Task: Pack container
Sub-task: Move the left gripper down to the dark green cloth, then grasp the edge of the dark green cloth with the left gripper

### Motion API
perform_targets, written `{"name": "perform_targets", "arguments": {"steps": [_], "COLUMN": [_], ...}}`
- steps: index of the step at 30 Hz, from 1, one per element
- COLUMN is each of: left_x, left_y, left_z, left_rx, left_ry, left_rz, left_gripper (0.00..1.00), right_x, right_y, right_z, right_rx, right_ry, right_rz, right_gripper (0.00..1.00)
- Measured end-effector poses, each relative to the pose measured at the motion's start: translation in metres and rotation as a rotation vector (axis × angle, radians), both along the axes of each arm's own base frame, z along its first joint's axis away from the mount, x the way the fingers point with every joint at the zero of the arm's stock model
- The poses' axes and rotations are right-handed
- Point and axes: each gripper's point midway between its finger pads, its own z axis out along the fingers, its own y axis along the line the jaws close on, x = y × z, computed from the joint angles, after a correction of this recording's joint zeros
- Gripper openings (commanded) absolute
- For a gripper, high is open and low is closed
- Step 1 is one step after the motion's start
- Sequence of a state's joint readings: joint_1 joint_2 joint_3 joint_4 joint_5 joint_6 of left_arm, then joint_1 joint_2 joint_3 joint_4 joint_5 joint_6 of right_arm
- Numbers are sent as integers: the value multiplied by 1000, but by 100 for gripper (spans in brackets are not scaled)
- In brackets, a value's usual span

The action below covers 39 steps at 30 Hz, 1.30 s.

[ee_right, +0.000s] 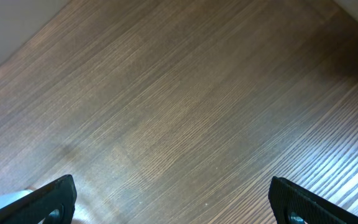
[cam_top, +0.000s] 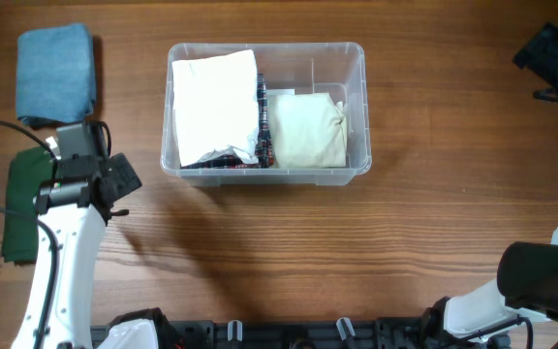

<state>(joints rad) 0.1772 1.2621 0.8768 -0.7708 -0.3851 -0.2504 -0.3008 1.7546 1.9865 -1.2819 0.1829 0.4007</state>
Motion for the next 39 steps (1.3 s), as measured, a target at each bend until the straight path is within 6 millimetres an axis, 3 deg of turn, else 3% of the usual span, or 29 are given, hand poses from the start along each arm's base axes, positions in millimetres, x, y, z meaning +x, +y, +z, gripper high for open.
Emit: {"name": "perform_targets", "arguments": {"steps": [5, 13, 21, 28, 39], "left_x": [-1, -12, 0, 5, 27], "left_y": [17, 32, 44, 60, 62], "left_z": [-7, -43, -57, -85, -87], "left_rx": [96, 196, 285, 394, 398], "left_ry": [62, 319, 418, 593, 520], "left_rz": [32, -43, -141, -238, -244], "left_gripper": [100, 100, 100, 100, 100], "right_x": [0, 0, 0, 0, 0], "right_y": [0, 0, 0, 0, 0], "right_z": [0, 0, 0, 0, 0], "right_rx": [0, 0, 0, 0, 0], "right_ry": [0, 0, 0, 0, -1], "right_rz": [0, -1, -1, -1, -1], "right_gripper": [100, 100, 100, 100, 100]}}
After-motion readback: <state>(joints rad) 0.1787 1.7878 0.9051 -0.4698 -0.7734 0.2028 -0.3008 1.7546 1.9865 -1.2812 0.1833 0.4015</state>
